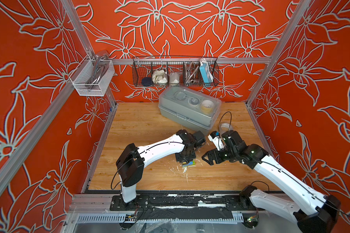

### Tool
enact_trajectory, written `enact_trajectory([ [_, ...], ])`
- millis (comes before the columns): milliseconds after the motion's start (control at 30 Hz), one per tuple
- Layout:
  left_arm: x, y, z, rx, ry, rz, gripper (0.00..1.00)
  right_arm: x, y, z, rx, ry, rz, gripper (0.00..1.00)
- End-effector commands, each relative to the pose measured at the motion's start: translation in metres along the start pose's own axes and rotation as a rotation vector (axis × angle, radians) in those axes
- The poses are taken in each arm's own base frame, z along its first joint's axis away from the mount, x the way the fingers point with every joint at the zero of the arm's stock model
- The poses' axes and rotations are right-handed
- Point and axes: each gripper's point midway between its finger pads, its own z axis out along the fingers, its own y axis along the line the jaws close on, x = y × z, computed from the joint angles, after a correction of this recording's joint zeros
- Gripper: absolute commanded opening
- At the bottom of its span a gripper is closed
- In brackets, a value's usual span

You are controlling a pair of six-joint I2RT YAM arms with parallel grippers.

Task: Assemble a giraffe with lego
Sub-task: Assemble the lego brick with the lego brick.

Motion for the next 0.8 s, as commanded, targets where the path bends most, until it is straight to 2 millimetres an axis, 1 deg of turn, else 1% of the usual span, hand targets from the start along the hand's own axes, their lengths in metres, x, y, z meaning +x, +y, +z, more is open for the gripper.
enact_trajectory([
  [0, 0.003, 0.004, -0.014, 0.009, -0.005, -0.016, 0.07, -0.003, 0.001, -0.003, -0.009, -0.010, 0.002, 0.96],
  [233, 0.007, 0.008, -0.007, -0.010, 0.019, -0.043, 0.08, -0.003, 0.001, -0.001, -0.008, -0.009, 0.005, 0.96],
  [400, 0.007, 0.007, 0.004, -0.014, 0.042, -0.072, 0.09, -0.003, 0.000, -0.002, -0.002, -0.012, 0.003, 0.96],
  [500, 0.007, 0.011, 0.009, -0.025, 0.050, -0.087, 0.09, -0.002, -0.001, -0.003, 0.002, -0.014, 0.003, 0.96],
  [767, 0.003, 0.020, 0.014, -0.034, 0.037, -0.116, 0.08, -0.003, -0.002, -0.004, 0.002, -0.018, 0.005, 0.96],
])
